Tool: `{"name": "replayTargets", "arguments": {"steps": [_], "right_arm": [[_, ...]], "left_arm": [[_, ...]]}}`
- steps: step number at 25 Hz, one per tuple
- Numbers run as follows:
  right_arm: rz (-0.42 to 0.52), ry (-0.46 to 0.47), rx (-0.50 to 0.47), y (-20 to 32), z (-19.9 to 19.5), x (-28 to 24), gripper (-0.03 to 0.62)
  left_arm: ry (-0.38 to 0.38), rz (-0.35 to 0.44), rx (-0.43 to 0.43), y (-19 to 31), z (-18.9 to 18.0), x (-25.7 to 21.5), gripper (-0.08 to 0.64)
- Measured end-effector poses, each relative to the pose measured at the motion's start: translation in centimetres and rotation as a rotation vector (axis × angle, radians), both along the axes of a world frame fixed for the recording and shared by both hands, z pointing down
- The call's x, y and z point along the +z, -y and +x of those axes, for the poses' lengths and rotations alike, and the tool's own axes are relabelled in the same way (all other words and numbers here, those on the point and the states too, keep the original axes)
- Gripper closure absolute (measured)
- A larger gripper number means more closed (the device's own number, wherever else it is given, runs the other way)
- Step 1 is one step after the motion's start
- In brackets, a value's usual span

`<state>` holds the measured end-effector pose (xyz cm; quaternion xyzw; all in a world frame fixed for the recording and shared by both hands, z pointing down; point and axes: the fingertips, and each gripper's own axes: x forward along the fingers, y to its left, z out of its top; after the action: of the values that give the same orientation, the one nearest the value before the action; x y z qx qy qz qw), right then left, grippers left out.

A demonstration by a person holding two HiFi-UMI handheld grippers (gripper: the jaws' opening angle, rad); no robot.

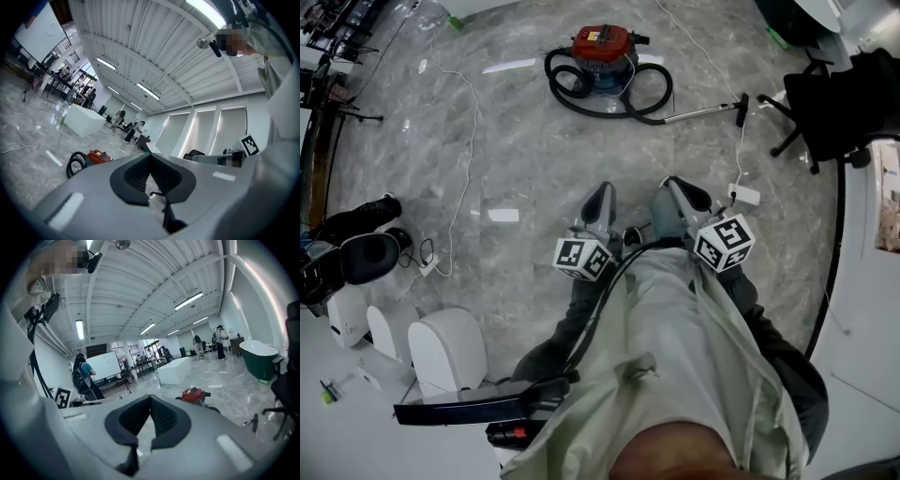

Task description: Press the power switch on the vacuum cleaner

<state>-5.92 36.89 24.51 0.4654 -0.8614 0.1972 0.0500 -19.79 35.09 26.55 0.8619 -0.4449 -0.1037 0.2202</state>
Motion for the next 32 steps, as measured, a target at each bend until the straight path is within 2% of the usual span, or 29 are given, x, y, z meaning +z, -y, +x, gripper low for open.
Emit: {"name": "replayTargets", "arguments": {"steps": [5,10,17,23,27,32], "right_arm": [[-0.013,0.02,-0.062,4.5,-0.4,1.2,0.591],[-0.016,0.047,-0.114,12.2,0.8,2.0,0.591],[-0.034,0.074,-0.166,23.8,6.3,2.0,0.591],[-0.024,0.047,-0.22,30.9,10.1,2.0,0.591],[-0.02,0.067,-0.218,33.2,10.8,2.1,0.591],[-0.03,0.082,-0.214,35.0,11.2,2.8,0.591]], "left_arm": [[0.021,-0.02,-0.08,2.7,-1.3,0.9,0.558],[0.049,-0.046,-0.171,8.5,-1.3,1.7,0.558],[0.092,-0.027,-0.214,18.9,4.2,0.3,0.558],[0.143,-0.026,-0.24,24.0,7.3,-1.2,0.558],[0.148,-0.049,-0.256,26.4,8.0,-0.7,0.558],[0.149,-0.045,-0.227,29.9,9.4,-0.7,0.558]]}}
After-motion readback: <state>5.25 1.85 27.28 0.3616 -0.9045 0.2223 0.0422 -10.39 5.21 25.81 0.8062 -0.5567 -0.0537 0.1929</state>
